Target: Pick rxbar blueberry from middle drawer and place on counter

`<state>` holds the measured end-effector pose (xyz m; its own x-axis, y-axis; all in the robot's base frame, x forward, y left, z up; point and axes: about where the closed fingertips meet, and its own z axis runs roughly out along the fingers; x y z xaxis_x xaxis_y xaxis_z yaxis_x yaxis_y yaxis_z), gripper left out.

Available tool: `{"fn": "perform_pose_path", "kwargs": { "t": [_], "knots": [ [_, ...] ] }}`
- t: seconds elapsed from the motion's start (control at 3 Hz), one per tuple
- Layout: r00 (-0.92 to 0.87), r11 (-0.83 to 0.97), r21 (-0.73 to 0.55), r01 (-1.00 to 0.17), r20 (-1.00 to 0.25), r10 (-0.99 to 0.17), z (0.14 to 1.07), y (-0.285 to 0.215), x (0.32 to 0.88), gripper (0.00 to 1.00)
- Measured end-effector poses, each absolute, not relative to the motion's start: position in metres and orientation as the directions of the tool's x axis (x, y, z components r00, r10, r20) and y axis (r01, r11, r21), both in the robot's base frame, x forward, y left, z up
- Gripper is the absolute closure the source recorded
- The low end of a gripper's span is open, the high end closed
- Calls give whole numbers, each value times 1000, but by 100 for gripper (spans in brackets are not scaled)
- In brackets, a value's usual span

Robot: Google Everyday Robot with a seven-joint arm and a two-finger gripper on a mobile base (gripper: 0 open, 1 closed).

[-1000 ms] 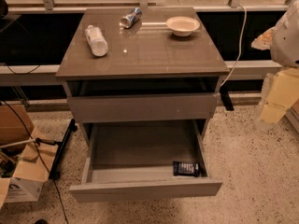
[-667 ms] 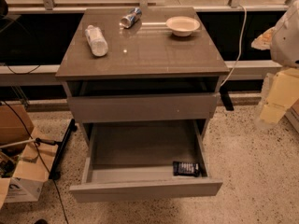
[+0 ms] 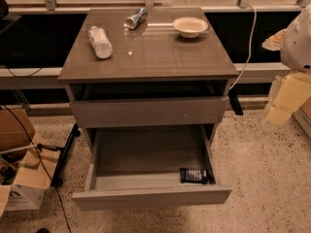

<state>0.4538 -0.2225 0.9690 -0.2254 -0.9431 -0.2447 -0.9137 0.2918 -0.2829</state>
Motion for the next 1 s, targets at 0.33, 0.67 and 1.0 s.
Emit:
{"fn": "perform_pose_path", "kwargs": {
  "t": [0.33, 0.67, 1.0],
  "knots": [
    [-236, 290, -293, -911, -208, -949, 949, -220, 465, 0],
    [-223, 267, -294, -918, -175, -959, 911, -222, 484, 0],
    [-206, 239, -287, -928, -142, -968, 871, -233, 502, 0]
  ]
}}
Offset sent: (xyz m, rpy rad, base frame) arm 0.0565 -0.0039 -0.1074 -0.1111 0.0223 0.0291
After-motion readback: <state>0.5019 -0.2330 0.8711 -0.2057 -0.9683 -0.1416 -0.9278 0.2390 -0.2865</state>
